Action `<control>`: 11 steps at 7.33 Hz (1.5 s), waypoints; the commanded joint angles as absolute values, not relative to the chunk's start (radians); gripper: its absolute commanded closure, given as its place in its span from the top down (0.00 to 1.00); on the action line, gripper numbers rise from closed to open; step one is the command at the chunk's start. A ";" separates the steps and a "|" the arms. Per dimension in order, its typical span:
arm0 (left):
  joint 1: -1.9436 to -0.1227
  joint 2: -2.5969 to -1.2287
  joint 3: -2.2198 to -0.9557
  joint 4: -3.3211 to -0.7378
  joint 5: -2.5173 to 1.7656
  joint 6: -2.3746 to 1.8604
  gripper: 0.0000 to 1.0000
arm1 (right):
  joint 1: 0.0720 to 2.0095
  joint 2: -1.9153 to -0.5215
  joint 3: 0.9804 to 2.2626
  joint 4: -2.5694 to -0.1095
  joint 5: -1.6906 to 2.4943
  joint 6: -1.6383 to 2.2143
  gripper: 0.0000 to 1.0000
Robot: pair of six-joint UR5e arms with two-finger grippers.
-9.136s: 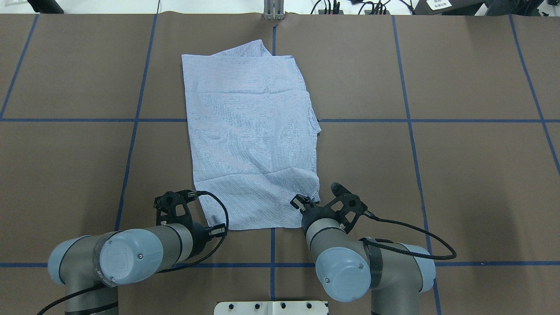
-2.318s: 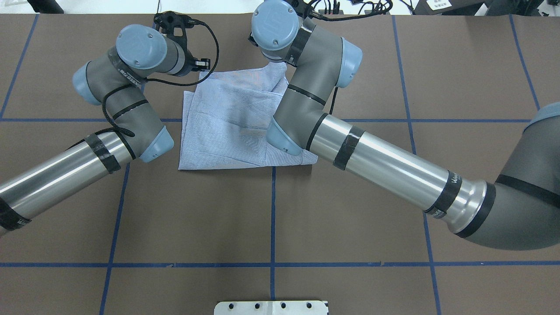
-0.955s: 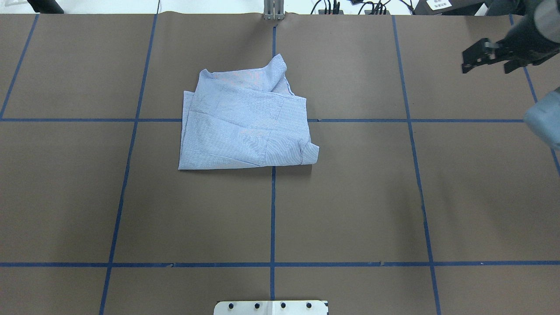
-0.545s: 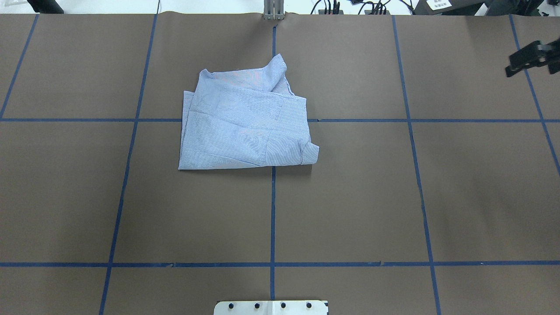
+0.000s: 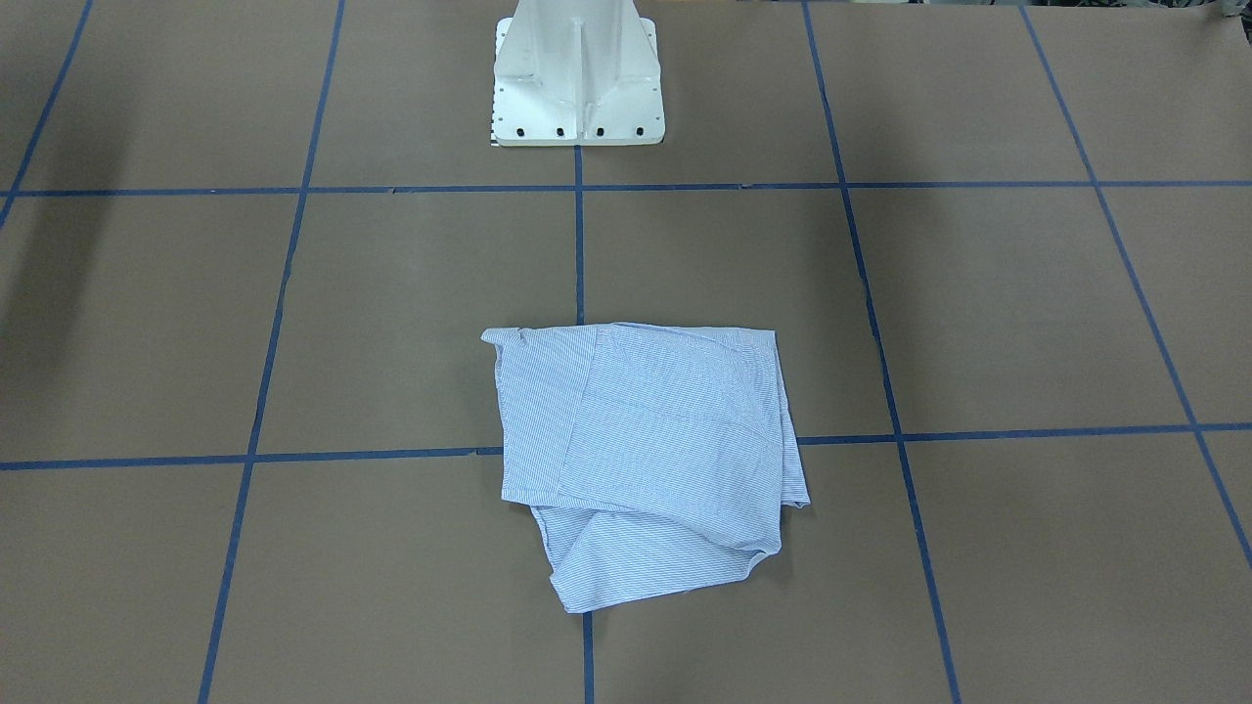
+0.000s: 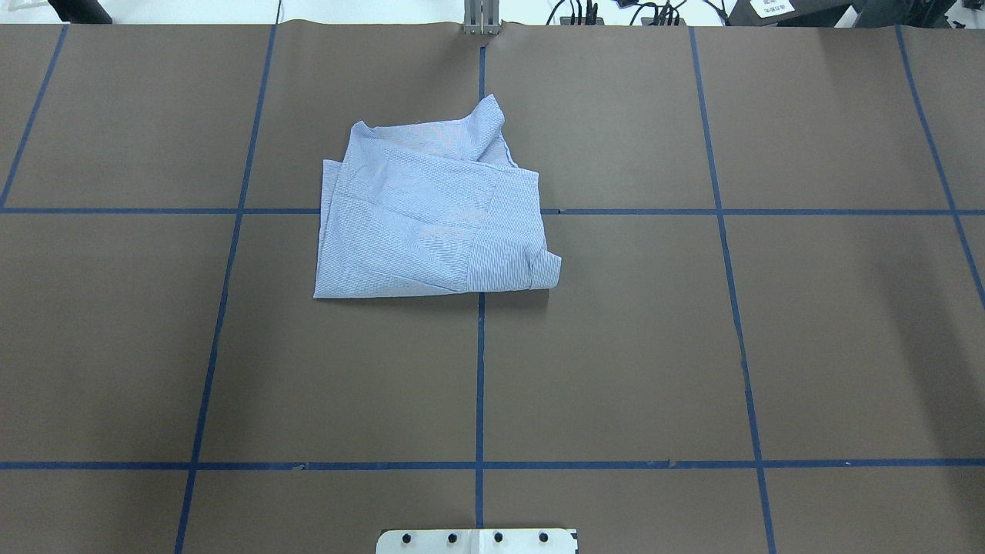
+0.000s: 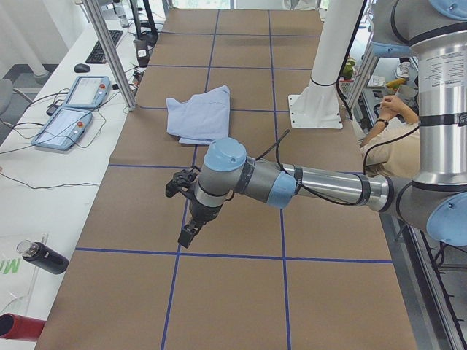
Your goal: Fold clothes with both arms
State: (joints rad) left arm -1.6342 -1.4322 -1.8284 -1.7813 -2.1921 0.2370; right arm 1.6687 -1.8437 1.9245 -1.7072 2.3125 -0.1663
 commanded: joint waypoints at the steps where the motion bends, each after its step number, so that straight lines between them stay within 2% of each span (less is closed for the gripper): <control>1: -1.635 -1.363 -1.807 -1.759 -2.284 0.038 1.00 | 1.648 -1.884 1.899 -1.555 2.309 -0.021 1.00; 4: -1.635 -1.275 -1.884 -1.761 -2.364 0.040 1.00 | 1.493 -1.876 1.923 -1.444 2.304 0.165 1.00; 8: -1.635 -1.267 -1.894 -1.767 -2.355 0.038 1.00 | 1.459 -1.887 1.999 -1.483 2.319 0.098 1.00; 11: -1.635 -1.267 -1.884 -1.763 -2.355 0.037 1.00 | 1.457 -1.934 1.985 -1.485 2.302 0.069 1.00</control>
